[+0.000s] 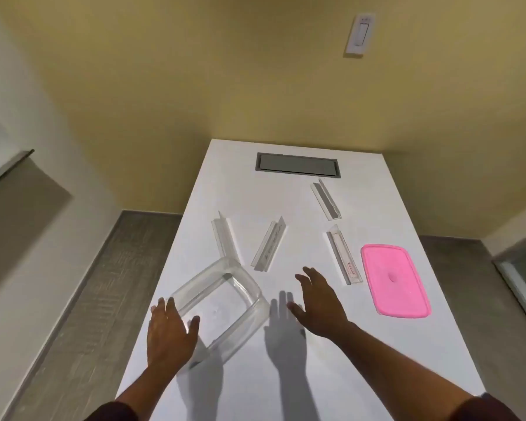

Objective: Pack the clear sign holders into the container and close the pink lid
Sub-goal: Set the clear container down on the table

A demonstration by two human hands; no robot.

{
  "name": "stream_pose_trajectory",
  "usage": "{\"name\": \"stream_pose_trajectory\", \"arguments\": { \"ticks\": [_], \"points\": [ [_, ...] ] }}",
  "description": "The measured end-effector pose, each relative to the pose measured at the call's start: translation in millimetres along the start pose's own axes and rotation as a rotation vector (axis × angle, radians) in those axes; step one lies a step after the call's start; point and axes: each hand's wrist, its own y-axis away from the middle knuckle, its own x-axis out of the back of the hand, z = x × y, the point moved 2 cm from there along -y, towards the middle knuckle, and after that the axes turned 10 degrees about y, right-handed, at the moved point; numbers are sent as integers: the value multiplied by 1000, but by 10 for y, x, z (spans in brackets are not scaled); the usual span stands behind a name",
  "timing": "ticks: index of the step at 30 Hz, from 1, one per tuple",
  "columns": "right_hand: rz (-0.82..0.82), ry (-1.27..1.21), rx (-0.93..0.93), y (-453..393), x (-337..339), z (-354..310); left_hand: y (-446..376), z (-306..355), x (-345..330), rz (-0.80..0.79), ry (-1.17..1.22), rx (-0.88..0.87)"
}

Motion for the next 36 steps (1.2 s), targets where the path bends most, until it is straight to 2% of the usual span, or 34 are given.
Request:
{"name": "stream_pose_trajectory", "arguments": {
  "ticks": [2, 6, 9, 12, 16, 23, 31, 36],
  "points": [
    [-45, -139, -45, -65, -111, -121, -5, -27, 11, 37, 111, 85],
    [-130, -302, -88, -235, -312, -408, -7, -105, -15, 15, 298, 208],
    [-192, -400, -126, -391, -425, -544, -43, -148, -74, -30, 468, 245],
    [-259, -516, -195, -522, -504, -654, -65, -183, -115, -20, 525, 277],
    [-298, -554, -260, -680, -580, -742, -90, -241, -145, -18, 556, 307],
    [-294, -481, -207, -753, -530, -778, -85, -293, -138, 50, 561, 469],
    [-223, -550, -302, -540, -345, -585, -86, -28, -31, 105, 500, 262],
    [-232, -621, -390, -145, -249, -297, 50, 143, -104, 46, 476, 169]
  ]
}}
